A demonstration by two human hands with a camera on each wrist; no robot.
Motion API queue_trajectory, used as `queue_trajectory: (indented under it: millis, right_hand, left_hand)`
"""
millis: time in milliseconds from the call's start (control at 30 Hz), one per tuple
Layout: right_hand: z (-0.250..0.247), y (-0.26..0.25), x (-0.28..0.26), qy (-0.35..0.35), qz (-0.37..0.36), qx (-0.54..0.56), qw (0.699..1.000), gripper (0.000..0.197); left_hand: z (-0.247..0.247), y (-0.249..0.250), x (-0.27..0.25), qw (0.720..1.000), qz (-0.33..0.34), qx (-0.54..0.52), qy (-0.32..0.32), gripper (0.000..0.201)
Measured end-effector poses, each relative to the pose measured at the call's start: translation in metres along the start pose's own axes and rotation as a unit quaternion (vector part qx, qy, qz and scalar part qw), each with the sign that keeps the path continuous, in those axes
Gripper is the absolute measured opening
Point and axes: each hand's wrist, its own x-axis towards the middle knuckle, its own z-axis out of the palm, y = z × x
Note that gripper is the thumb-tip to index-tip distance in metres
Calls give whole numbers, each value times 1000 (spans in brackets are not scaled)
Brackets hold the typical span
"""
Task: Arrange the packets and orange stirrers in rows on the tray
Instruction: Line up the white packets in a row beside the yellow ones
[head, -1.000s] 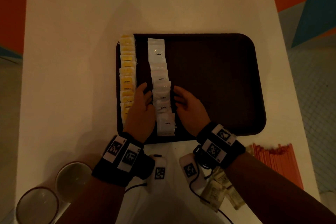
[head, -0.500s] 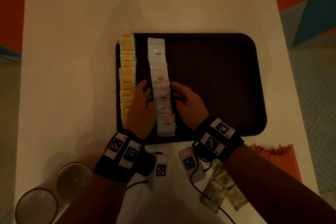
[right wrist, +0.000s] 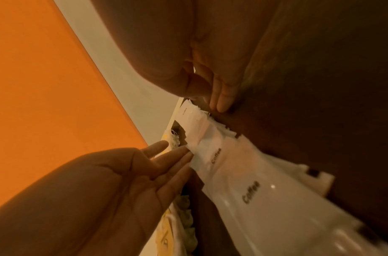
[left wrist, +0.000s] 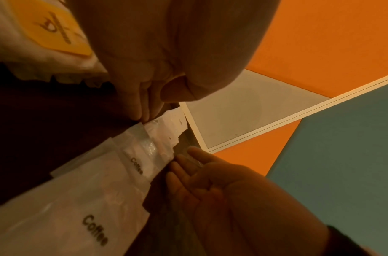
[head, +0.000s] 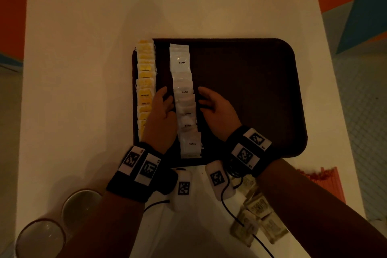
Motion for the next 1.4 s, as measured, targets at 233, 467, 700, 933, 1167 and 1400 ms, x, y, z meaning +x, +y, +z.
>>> queue_trajectory:
  millis: [233,467,700,933,1167,1400]
  right_hand:
    - [1,-9,4,-31,-22,26,999,56]
    - [-5,9,-21,-5,19,-30,999,52]
    - [-1,36,-71,-42,74,-40,996,43]
    - [9,36,-77,-42,47,-41,997,40]
    - [3,40,-76,-28,55,-46,997,40]
    - [-1,36,-70,-37,62,-30,997,42]
  left_hand:
    - [-1,2,2,1000,-22,-7,-11,58]
    - [-2,-3,-35,998,-39,-51,-28,55]
    - [1,-28,-69,996,-80,-38,-29,52]
    - [-2,-31,-67,995,-88,-37,-17,51]
    - [-4,-32,-71,997,-75,2,-11,51]
    - [-4,-29,-71,997,-70,12,-19,52]
